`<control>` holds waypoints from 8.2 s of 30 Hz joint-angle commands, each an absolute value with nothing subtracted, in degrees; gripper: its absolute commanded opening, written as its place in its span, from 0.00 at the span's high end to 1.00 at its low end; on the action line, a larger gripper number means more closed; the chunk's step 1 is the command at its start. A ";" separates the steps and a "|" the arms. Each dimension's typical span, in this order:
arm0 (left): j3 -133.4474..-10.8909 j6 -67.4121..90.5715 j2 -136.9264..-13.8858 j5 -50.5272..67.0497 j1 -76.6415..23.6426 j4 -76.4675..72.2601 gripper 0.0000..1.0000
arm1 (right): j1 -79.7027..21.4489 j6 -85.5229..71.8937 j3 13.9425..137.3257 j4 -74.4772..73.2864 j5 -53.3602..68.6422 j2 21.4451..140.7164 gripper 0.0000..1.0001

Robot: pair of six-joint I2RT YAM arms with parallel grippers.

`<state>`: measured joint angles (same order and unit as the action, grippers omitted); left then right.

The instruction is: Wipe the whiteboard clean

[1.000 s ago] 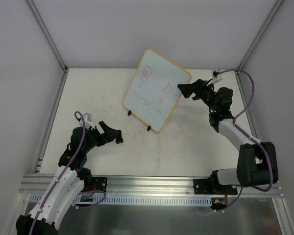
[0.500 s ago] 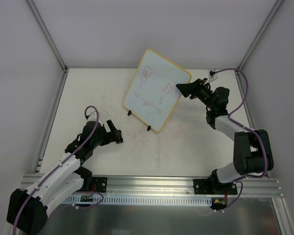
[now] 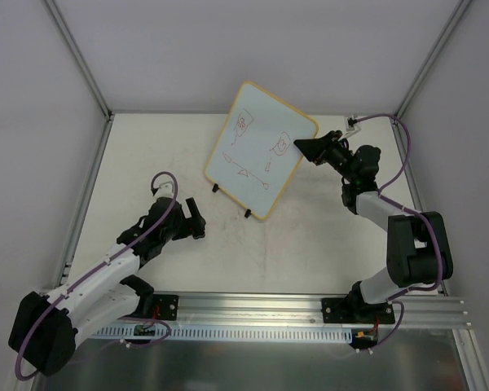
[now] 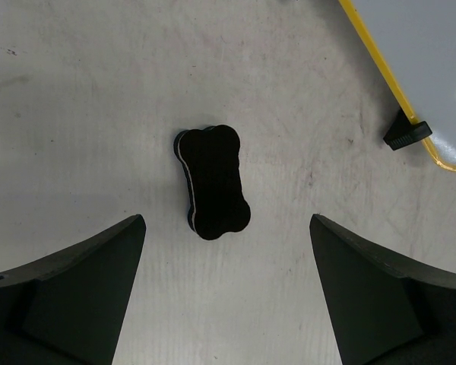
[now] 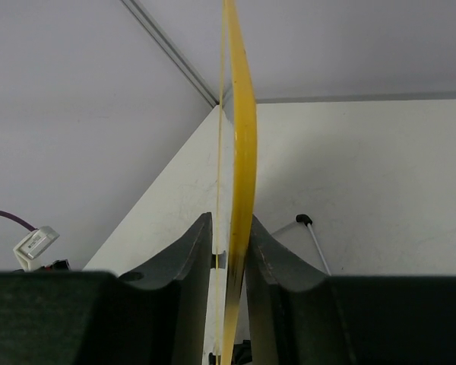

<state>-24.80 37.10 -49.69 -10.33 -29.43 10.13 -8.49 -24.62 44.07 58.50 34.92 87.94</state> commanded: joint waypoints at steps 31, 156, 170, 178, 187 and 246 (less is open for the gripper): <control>-28.74 41.39 -62.84 -13.71 -32.25 10.37 0.18 | -9.40 -19.95 45.53 56.16 32.87 85.17 1.00; -87.27 12.39 -106.61 10.02 -26.80 -28.65 1.00 | -11.16 -14.33 45.00 52.29 33.92 83.50 1.00; -84.90 9.84 -106.70 4.05 -27.07 -29.27 1.00 | -11.95 -13.98 45.17 52.38 34.28 83.58 1.00; -85.08 15.98 -108.28 5.44 -24.35 -27.95 1.00 | -11.95 -13.54 44.74 52.29 34.37 83.14 1.00; -83.67 19.86 -110.21 6.41 -20.83 -27.25 1.00 | -11.95 -13.54 44.82 52.38 34.37 82.88 1.00; -73.57 24.43 -108.37 4.67 -22.15 -32.26 1.00 | -11.87 -13.97 44.82 52.47 34.72 82.62 1.00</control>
<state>-73.47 22.72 -106.52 8.56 -23.03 -34.52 -10.70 -20.40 43.62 51.11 31.75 83.99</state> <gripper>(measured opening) 0.328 0.086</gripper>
